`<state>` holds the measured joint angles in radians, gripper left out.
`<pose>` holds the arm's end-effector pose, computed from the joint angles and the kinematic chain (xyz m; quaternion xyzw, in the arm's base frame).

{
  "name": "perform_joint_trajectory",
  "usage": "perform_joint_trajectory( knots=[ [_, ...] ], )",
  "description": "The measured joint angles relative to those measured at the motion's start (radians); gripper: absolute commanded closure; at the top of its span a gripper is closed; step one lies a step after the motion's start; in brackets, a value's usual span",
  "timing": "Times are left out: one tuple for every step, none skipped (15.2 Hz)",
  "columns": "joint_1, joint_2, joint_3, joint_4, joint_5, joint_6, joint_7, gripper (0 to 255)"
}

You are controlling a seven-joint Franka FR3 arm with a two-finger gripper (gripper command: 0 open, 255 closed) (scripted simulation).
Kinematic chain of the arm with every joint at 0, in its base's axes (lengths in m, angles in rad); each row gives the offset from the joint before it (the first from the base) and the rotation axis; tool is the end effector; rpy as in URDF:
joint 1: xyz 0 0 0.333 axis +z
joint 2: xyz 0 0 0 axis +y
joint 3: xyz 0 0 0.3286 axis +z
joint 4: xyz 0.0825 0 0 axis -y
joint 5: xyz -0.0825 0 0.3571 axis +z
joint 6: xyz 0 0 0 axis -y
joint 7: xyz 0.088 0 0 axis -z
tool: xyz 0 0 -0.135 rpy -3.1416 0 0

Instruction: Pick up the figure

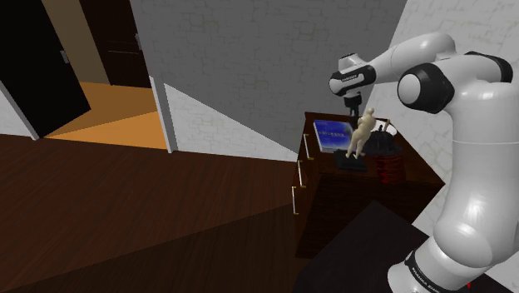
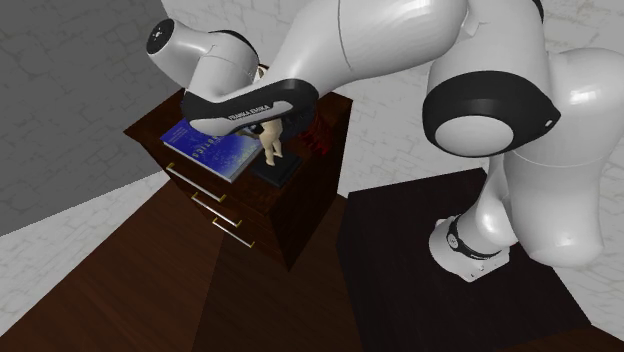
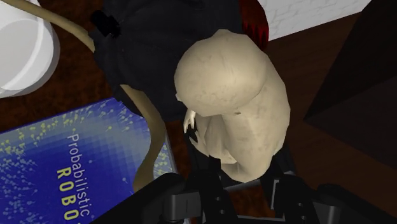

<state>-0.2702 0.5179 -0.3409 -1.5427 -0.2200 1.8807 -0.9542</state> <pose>0.5388 -0.3669 0.3558 0.9543 0.2216 -0.1846 0.0776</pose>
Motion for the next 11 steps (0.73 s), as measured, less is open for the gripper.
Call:
perform_joint_trajectory(
  knots=[
    [0.000, 0.000, 0.000, 0.014, 0.001, -0.013, -0.003, 255],
    [0.000, -0.004, -0.001, 0.018, 0.000, -0.021, -0.005, 255],
    [0.001, -0.009, -0.002, 0.024, 0.000, -0.031, -0.008, 255],
    [0.001, -0.016, -0.003, 0.027, -0.002, -0.040, -0.011, 255],
    [0.002, -0.022, -0.003, 0.033, -0.002, -0.053, -0.014, 255],
    [0.002, -0.025, -0.004, 0.046, -0.002, -0.067, -0.018, 255],
    [0.002, -0.028, -0.004, 0.053, -0.002, -0.077, -0.021, 255],
    [0.003, -0.032, -0.005, 0.061, -0.003, -0.088, -0.023, 255],
    [0.001, -0.031, -0.006, 0.075, -0.002, -0.100, -0.029, 255],
    [0.002, -0.036, -0.007, 0.081, -0.003, -0.110, -0.032, 255],
    [0.002, -0.039, -0.007, 0.083, -0.004, -0.116, -0.033, 255]
  ],
)
